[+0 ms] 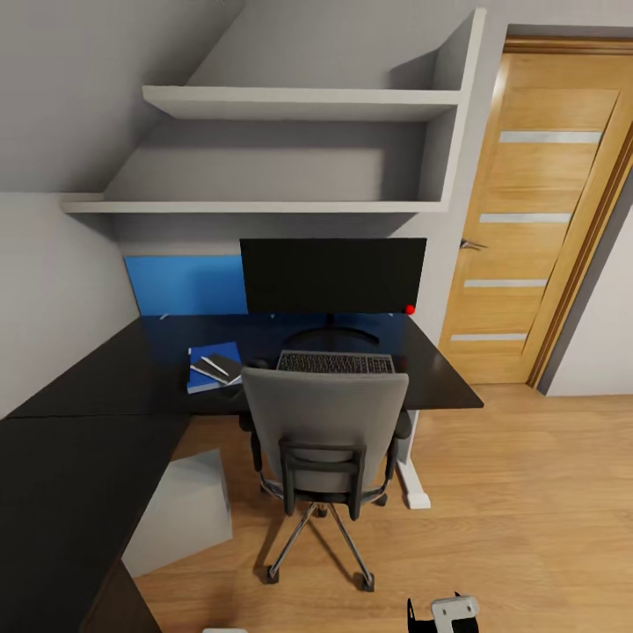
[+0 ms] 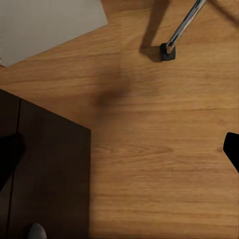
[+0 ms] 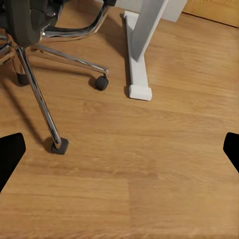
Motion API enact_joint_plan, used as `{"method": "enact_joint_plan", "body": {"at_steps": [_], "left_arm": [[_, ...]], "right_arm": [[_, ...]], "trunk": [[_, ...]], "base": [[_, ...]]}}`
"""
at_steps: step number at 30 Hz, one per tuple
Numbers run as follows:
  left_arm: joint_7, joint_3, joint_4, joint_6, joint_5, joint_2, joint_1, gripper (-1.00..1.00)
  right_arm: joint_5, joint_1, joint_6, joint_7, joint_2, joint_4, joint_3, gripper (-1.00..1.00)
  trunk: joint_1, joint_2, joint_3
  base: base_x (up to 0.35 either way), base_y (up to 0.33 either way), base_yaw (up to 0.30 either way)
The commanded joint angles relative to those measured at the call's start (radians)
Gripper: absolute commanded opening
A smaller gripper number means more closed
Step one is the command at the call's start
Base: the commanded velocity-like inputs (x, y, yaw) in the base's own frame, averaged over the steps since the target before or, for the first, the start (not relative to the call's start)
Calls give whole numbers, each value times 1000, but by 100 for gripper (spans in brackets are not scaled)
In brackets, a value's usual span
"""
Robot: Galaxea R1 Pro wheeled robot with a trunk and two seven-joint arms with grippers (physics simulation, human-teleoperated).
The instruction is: In the bedroom, organize the workspace by keeping the computer under the desk, ensuring the monitor is on the desk, placing the keyboard on the desk next to the monitor, placing the mouse on the desk next to the keyboard, moving the folder from the swivel chair onto the desk next to the mouse, stacking the notebook on top of the folder with the pen on top of the notebook, and positioning the swivel chair next to the desk.
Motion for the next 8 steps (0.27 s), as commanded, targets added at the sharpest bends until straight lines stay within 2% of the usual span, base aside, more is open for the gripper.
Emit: {"method": "enact_joint_plan", "body": {"at_steps": [1, 8], "left_arm": [[3, -9, 1, -3, 8, -2, -1, 100], [3, -9, 1, -3, 8, -3, -1, 100]], "right_arm": [[-2, -1, -1, -6, 1, 2, 8, 100], [-2, -1, -1, -6, 1, 2, 8, 100]], "trunk": [[0, -1, -1], [0, -1, -1]], "base": [[0, 0, 0], [0, 0, 0]]}}
